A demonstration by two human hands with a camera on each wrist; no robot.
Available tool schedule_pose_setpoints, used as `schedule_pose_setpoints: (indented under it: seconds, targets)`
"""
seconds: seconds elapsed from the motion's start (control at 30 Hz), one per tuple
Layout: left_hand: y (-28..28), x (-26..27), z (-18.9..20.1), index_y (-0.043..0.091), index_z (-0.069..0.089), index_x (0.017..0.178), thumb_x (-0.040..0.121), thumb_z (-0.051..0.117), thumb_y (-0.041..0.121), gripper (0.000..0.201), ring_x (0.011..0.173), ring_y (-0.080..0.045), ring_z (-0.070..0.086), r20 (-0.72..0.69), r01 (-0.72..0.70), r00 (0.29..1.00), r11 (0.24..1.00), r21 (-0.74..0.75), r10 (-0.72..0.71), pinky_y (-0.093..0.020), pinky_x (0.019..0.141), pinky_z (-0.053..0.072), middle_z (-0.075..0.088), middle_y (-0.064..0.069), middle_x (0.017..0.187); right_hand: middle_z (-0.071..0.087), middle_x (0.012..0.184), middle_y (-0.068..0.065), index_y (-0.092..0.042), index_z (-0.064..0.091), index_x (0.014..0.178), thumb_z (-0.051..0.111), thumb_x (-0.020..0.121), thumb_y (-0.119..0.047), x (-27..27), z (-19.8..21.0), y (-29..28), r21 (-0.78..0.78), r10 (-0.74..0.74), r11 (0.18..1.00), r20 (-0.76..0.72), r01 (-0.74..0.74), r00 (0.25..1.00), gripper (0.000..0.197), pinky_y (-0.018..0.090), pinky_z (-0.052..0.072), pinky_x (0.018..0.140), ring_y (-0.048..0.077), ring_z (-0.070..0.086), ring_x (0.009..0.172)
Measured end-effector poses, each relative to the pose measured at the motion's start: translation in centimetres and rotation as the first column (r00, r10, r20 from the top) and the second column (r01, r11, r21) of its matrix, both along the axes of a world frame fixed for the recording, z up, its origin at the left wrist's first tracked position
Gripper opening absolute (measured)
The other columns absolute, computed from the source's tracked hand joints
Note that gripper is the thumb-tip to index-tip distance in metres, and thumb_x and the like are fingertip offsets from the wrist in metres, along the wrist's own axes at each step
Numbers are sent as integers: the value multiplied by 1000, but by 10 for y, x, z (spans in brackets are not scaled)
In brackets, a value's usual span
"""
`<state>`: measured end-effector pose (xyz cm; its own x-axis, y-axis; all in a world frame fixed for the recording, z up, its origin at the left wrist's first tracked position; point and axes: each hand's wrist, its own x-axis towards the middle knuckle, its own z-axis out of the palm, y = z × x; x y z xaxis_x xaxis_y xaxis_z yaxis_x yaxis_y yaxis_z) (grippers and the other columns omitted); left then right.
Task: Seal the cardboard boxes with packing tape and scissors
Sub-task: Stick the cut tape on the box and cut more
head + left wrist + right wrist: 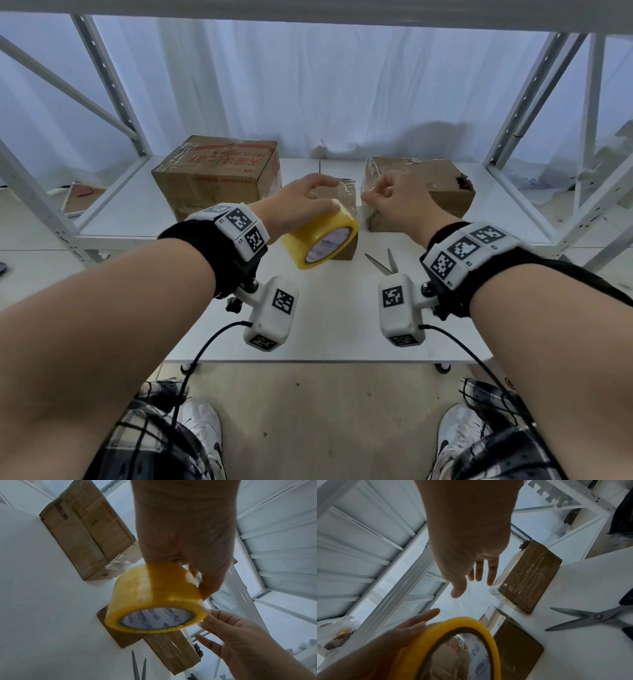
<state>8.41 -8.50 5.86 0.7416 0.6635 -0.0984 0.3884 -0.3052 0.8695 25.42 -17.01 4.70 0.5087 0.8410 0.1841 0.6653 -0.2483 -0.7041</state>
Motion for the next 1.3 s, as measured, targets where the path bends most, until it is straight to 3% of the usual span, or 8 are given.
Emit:
schedule_pose_setpoints:
  seconds: [0.13,0.3,0.43,0.57,0.73,0.93,1.1,1.3]
  targets:
    - [0,0,-6,35,39,140,93,59,21,53,97,-16,54,-44,68,997,994,80,-65,-26,80,46,49,0,124,58,80,-1,-13,59,85,61,93,-23,-9,1,2,-54,61,997,163,-53,985,13,27,44,74,13,54,76]
    - [2,2,-5,32,39,140,95,56,14,52,90,-6,55,-67,118,991,990,78,-113,-18,75,47,53,3,127,59,96,4,-13,61,94,58,95,-22,-20,4,6,-143,173,982,427,-122,888,10,32,44,82,19,54,90]
    - [1,6,-6,29,36,141,94,56,14,53,95,-16,57,-99,128,988,986,110,-117,-26,83,49,53,-1,128,56,90,3,-11,60,91,59,94,-20,-18,3,3,-112,161,986,399,-126,903,9,33,44,83,18,52,88]
    - [3,9,-7,31,32,142,94,57,18,56,83,-7,53,-128,118,987,983,138,-101,-18,68,45,49,0,125,56,88,2,-11,59,87,59,94,-19,-18,2,1,-94,166,986,369,-140,915,10,34,46,82,18,53,85]
    - [10,8,-14,26,29,145,95,55,13,58,76,-4,50,-231,130,970,971,202,-82,-17,65,41,55,-3,120,53,79,-4,-12,58,84,58,94,-18,-16,8,1,25,114,991,310,-128,944,12,26,41,77,11,51,75]
    - [14,-6,-21,27,31,143,94,56,14,56,82,-14,55,-247,191,960,955,227,-133,-27,84,47,58,2,122,54,76,-6,-14,58,83,60,93,-19,-13,6,4,66,61,995,263,-81,963,12,29,45,78,13,53,76]
    - [3,1,-17,26,35,131,94,56,15,44,75,-22,49,-159,257,963,924,281,-219,-23,69,48,53,1,123,55,74,-5,-14,59,84,60,93,-23,10,-8,1,23,-72,997,146,69,987,13,38,51,80,16,57,76]
    - [-1,7,-15,34,28,140,95,57,23,55,90,-22,56,-211,261,953,941,215,-217,-35,83,51,48,-6,126,52,68,-6,-9,60,84,61,93,-14,18,-10,-3,49,-84,995,33,83,996,10,30,44,73,4,47,63]
